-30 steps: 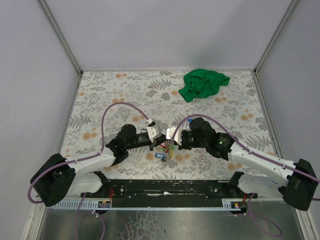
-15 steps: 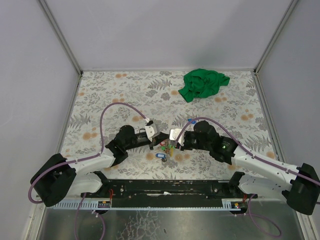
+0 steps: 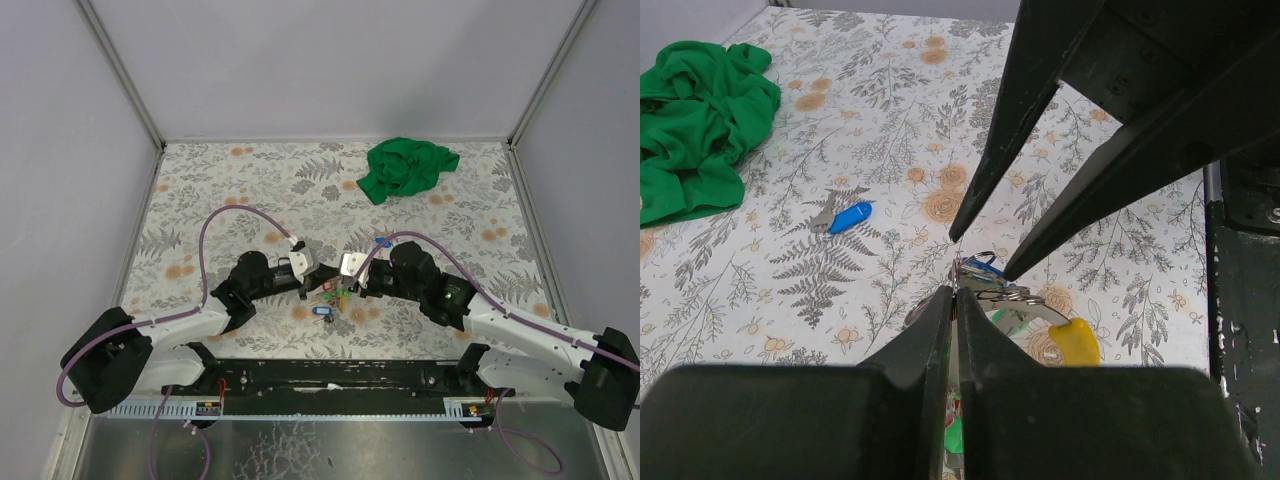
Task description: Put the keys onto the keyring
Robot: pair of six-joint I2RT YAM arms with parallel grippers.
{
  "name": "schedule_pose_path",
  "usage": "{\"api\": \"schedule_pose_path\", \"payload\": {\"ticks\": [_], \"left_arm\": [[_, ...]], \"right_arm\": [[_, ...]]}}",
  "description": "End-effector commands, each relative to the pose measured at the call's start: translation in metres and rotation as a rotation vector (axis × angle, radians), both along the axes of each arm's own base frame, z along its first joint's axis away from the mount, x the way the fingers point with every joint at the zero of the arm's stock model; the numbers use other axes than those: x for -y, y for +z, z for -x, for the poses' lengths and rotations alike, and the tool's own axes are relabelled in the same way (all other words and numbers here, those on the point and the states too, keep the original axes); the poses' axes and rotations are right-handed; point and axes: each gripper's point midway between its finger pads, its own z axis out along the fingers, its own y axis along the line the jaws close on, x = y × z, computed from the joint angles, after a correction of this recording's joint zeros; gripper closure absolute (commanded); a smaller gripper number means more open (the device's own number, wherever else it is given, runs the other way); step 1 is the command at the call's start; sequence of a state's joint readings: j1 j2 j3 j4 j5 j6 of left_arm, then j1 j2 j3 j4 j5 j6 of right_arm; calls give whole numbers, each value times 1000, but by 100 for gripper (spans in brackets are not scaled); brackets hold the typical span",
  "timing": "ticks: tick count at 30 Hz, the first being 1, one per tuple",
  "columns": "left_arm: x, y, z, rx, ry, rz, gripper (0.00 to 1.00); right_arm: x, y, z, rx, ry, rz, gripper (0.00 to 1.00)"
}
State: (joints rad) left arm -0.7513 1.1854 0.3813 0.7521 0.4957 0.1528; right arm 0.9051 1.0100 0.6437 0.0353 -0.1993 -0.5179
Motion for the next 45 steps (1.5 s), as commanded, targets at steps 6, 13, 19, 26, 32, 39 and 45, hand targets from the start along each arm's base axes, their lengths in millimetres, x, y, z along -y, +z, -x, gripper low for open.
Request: {"api": "schedule_pose_path", "payload": {"ticks": [6, 13, 19, 26, 32, 39, 45], "left_arm": [[-1, 24, -3, 70, 14, 83, 100], [-3, 29, -2, 79, 24, 113, 100], [-7, 38, -8, 64, 83, 198, 100], [-16, 56, -12, 30, 156, 375, 100], [-16, 59, -14, 15, 225, 436, 100], [-20, 64, -12, -7, 249, 492, 100], [-22, 47, -17, 38, 275, 380, 81]], "right_arm": [[-7, 8, -12, 15, -50, -51, 70], [-8, 3, -11, 6, -42, -43, 88], [-10, 1, -10, 8, -27, -38, 100], [-14, 1, -8, 3, -10, -54, 100], [-20, 5, -1, -9, 24, -79, 100], [-14, 5, -8, 21, -9, -48, 100], [-2, 25, -16, 105, -44, -14, 100]]}}
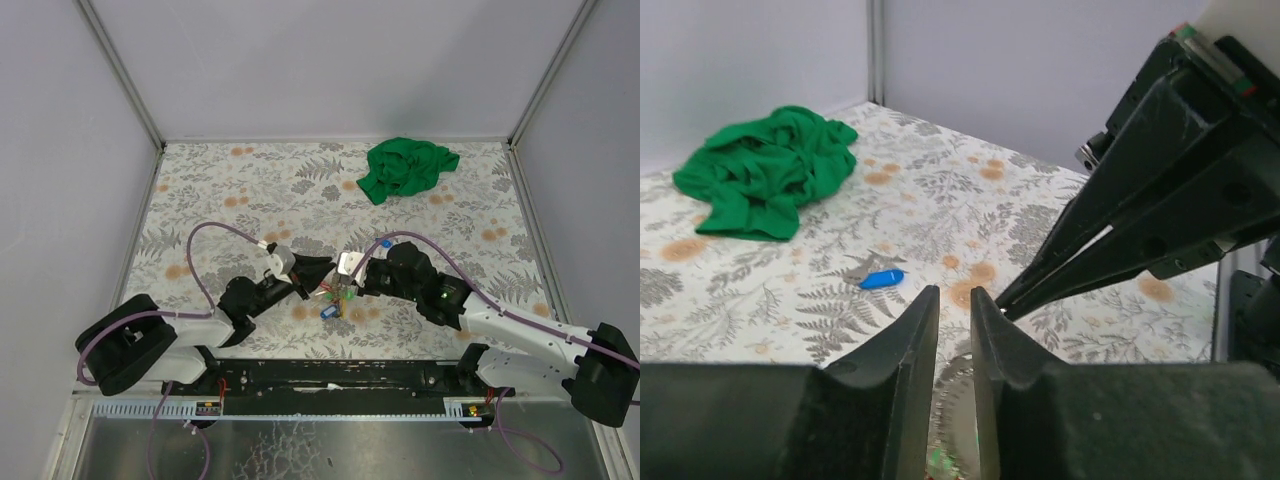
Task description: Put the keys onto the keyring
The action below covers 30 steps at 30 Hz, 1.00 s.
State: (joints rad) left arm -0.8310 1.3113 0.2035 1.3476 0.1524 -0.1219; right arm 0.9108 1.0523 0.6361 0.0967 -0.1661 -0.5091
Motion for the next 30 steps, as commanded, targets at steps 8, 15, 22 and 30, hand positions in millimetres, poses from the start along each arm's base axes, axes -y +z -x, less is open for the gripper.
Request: {"api": "schedule_pose_path", "payload": {"ticks": [8, 15, 22, 30], "left_arm": [[-8, 12, -5, 113, -18, -138, 71], [6, 1, 6, 107, -183, -229, 64], [17, -6, 9, 65, -295, -260, 64], [22, -17, 6, 13, -347, -292, 68]], "right_arm": [[1, 41, -10, 117, 14, 46, 100], [-2, 39, -5, 101, 58, 72, 100], [-4, 35, -4, 90, 73, 87, 100], [-6, 33, -2, 83, 90, 86, 100]]}}
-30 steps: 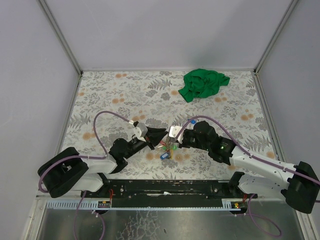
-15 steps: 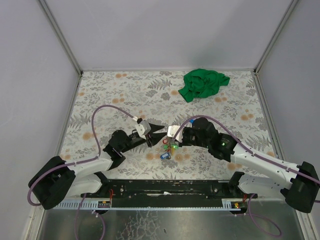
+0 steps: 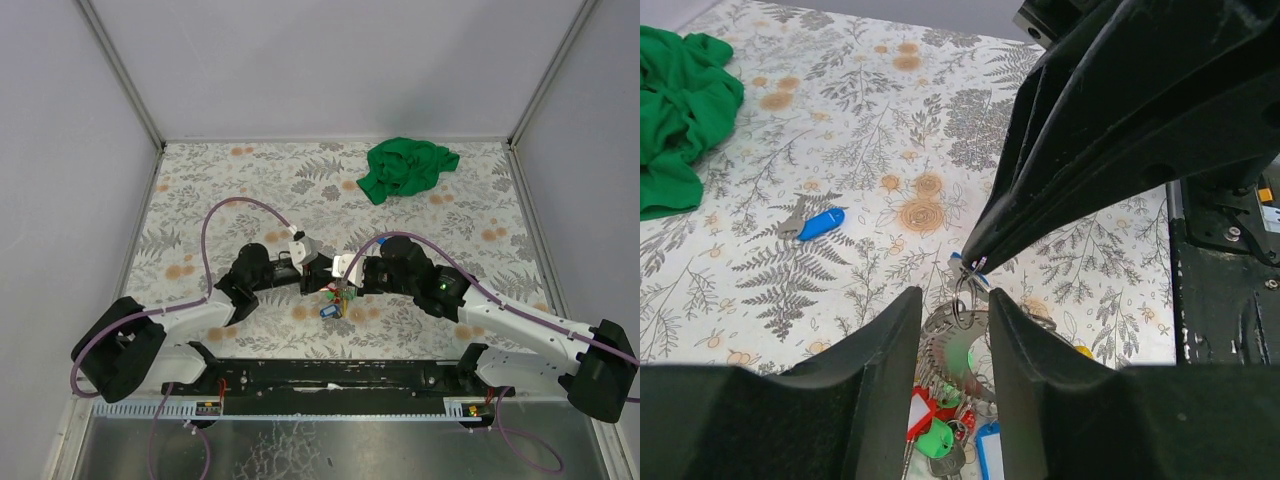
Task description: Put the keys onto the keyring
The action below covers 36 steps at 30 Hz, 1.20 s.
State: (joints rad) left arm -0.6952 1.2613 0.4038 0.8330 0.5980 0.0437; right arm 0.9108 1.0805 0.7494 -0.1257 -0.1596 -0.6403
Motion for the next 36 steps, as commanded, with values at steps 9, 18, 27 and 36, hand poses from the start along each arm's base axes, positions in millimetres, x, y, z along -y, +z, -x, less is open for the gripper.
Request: {"api": "schedule_pose_path", "payload": {"ticks": [9, 18, 27, 36], "left_arm": [[11, 0, 6, -21, -127, -32, 86], [13, -8, 7, -39, -149, -63, 94], [13, -11, 7, -49, -157, -82, 100], [3, 14, -18, -63, 51, 14, 100]], "right_arm": [[-16, 35, 1, 51, 52, -89, 100], [-15, 39, 2, 53, 53, -97, 100], [-12, 44, 3, 66, 43, -109, 100], [-1, 33, 7, 35, 4, -102, 100]]}}
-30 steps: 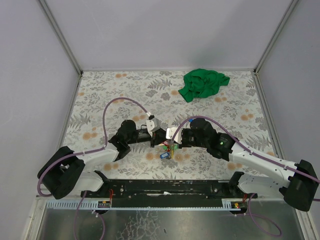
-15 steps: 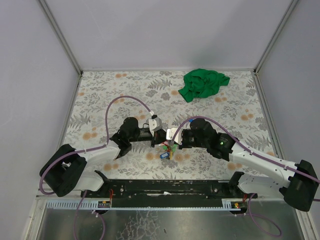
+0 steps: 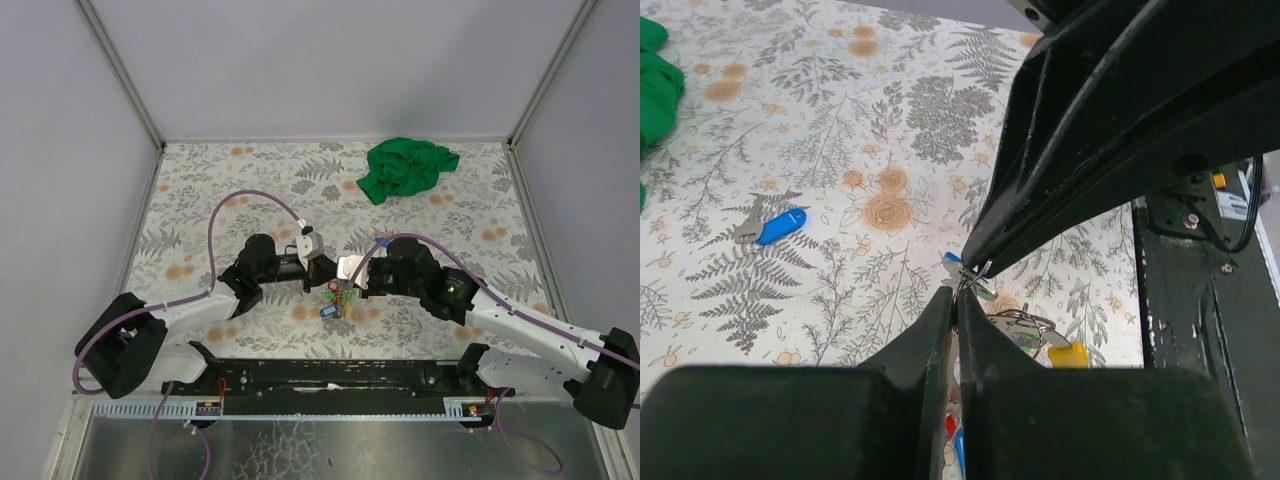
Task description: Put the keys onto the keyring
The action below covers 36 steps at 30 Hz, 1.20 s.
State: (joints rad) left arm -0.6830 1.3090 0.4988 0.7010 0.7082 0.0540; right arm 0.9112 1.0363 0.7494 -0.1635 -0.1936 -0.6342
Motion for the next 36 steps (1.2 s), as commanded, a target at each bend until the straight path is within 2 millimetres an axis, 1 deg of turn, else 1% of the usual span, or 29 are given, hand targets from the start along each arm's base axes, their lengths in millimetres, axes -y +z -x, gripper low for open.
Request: {"api": "schedule_pose_path", "payload": {"ticks": [1, 4, 6, 11, 17, 20, 23, 30, 32, 36], "left_arm": [[-10, 22, -26, -7, 182, 83, 100], [-14, 39, -33, -25, 254, 173, 100], [-18, 44, -37, -37, 299, 221, 100], [-31, 45, -47, -64, 409, 282, 100], [-39, 49, -49, -65, 475, 351, 100], [-41, 53, -45, -53, 482, 385, 100], [-39, 55, -41, -27, 493, 391, 100], [-40, 54, -37, 23, 530, 393, 100], [-40, 55, -34, 42, 527, 396, 100], [-38, 57, -26, 94, 501, 389, 100]], "right_arm": [[-4, 24, -3, 42, -26, -84, 100], [-7, 16, -1, 17, -21, -93, 100], [-9, 12, 0, 8, -19, -106, 100], [-10, 5, 2, -13, -23, -116, 100], [-8, -8, 0, -37, -61, -111, 100], [-8, -15, -2, -59, -83, -99, 100], [-10, -19, -2, -78, -88, -100, 100], [-11, -18, -1, -121, -100, -85, 100], [-12, -17, 2, -141, -91, -82, 100], [-8, -17, 0, -171, -126, -43, 100]]}}
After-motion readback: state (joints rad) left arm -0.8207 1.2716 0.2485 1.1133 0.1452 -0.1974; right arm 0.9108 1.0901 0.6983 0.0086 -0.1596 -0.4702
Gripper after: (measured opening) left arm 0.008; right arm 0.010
